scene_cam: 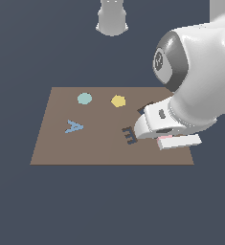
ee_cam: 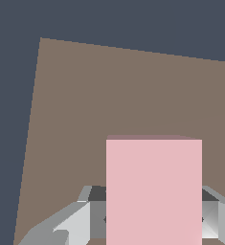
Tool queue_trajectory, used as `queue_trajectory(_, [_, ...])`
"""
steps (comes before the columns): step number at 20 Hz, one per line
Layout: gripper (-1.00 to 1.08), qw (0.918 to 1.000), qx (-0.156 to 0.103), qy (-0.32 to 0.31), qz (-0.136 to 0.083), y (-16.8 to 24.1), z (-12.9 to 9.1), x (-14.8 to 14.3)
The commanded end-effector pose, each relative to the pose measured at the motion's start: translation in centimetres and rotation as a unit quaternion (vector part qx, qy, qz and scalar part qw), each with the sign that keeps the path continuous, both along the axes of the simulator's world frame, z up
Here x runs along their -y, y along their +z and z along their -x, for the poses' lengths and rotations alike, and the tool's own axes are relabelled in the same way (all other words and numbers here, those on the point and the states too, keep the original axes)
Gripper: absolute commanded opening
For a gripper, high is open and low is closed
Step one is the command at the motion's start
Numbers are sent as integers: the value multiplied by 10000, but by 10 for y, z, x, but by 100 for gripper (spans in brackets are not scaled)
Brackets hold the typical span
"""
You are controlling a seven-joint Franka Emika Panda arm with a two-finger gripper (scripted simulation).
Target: Insert a designated object into the corresponding slot on a board.
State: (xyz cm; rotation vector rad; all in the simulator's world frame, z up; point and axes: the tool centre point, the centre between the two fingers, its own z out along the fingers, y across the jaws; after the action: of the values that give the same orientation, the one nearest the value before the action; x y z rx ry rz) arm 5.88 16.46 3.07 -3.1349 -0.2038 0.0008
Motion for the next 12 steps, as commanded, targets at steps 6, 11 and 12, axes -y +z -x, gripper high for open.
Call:
queue_trajectory(6, [-100,9963,4,-862,-1,2,12,12])
queue_trajectory(11, [-100,9857,4,-1682,-2,3,25,22])
queue_trajectory(12, [-100,9824,4,-1867,-2,4,29,24])
